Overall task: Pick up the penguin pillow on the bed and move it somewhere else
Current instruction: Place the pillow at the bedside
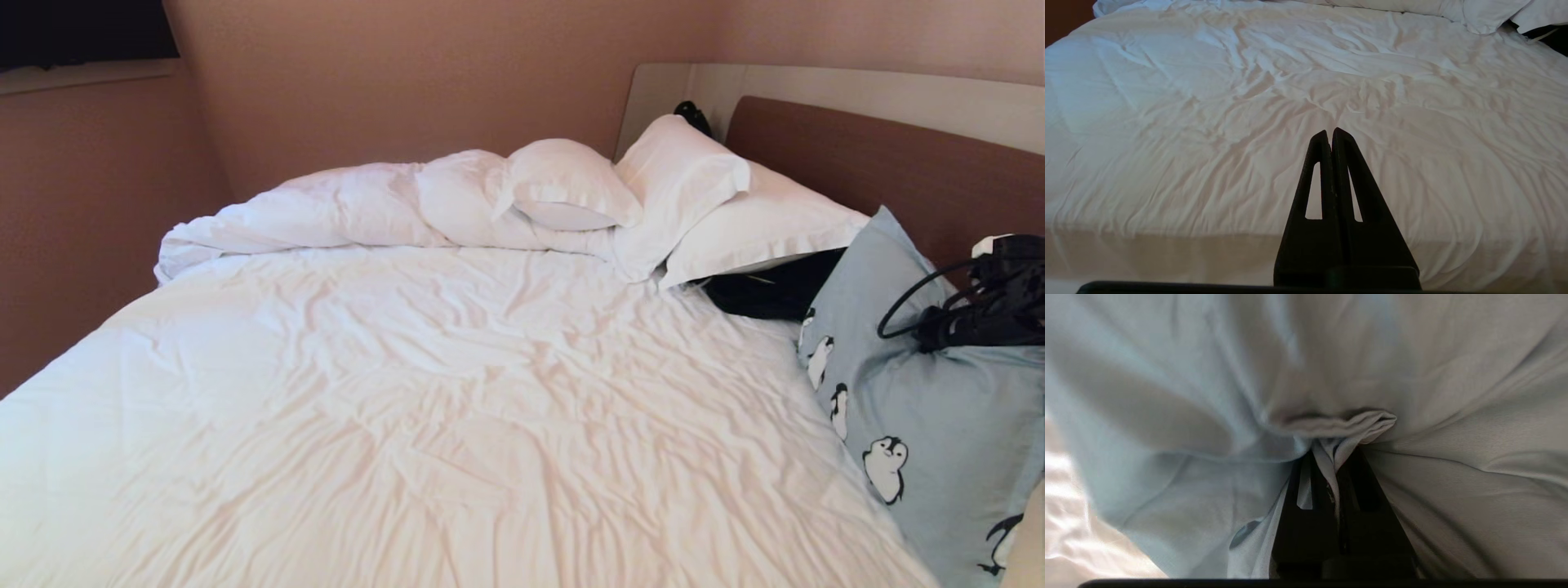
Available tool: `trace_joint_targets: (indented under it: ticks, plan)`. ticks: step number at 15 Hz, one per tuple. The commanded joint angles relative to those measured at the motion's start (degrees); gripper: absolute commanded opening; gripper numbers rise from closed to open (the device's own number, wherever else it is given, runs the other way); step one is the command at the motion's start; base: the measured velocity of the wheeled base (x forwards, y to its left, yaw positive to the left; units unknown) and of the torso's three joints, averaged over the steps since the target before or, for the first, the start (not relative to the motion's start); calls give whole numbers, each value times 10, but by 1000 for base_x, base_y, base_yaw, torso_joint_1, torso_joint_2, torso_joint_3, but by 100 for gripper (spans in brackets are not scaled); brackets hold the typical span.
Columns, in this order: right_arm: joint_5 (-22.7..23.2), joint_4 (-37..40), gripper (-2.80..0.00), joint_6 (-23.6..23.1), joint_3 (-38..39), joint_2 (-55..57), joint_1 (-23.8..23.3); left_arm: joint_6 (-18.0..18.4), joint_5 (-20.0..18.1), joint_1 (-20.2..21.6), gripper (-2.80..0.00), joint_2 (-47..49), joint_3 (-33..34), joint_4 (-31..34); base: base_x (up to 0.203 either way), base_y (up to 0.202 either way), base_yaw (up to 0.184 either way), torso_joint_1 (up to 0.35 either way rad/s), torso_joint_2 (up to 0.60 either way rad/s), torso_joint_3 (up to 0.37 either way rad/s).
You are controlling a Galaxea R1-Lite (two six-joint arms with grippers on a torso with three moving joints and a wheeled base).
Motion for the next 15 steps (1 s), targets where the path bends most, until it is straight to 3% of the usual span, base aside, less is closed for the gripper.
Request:
trace_joint_targets:
  ticks: [1,2,15]
  plan:
    - [2,10,-280,8,-2,11,0,0,0,0,-280,1,2,0,0,0,0,0,0,0]
    - [-2,4,0,5,-2,12,0,0,0,0,-280,0,2,0,0,0,0,0,0,0]
    - [-20,2,0,4,20,-104,3,0,0,0,-280,1,2,0,0,0,0,0,0,0]
